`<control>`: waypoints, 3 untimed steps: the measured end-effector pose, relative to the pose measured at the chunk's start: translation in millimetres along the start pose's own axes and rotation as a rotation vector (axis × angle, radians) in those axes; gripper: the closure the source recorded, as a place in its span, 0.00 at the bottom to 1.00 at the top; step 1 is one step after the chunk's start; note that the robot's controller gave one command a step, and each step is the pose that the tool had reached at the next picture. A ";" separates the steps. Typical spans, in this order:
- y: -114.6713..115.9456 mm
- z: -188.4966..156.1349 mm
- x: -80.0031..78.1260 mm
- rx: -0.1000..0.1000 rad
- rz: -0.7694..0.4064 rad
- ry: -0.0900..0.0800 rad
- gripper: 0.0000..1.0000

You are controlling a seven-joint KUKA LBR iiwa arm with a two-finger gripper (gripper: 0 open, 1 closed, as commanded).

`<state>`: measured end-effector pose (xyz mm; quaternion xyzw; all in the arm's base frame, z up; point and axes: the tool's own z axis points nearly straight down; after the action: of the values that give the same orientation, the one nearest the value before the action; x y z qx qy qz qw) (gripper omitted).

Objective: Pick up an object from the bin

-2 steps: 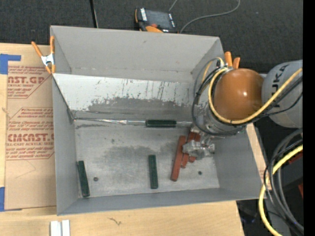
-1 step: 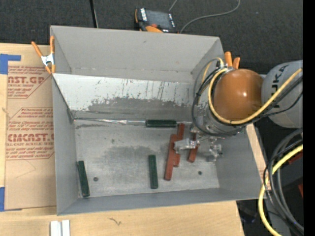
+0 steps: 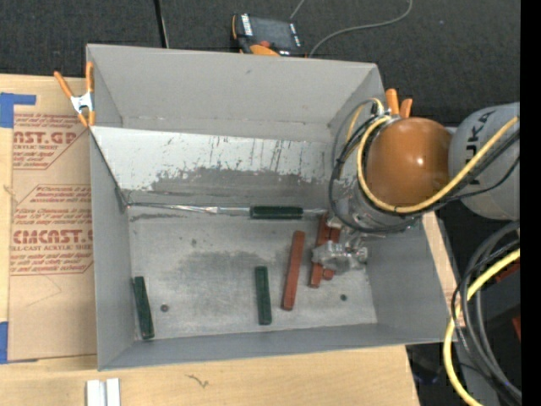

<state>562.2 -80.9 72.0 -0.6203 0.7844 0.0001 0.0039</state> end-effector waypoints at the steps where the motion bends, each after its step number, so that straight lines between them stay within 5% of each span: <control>1: 0.8 1.4 1.4 -0.002 0.000 0.002 0.00; 2: 0.8 1.3 1.7 -0.003 0.000 0.003 1.00; 3: 44.8 -121.5 -2.3 -0.004 -0.493 0.003 1.00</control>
Offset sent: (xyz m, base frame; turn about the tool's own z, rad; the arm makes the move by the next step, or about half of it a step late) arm 0.0000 0.0000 0.0000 0.0000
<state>518.4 -68.9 193.3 -0.7928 0.6094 0.0000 0.0014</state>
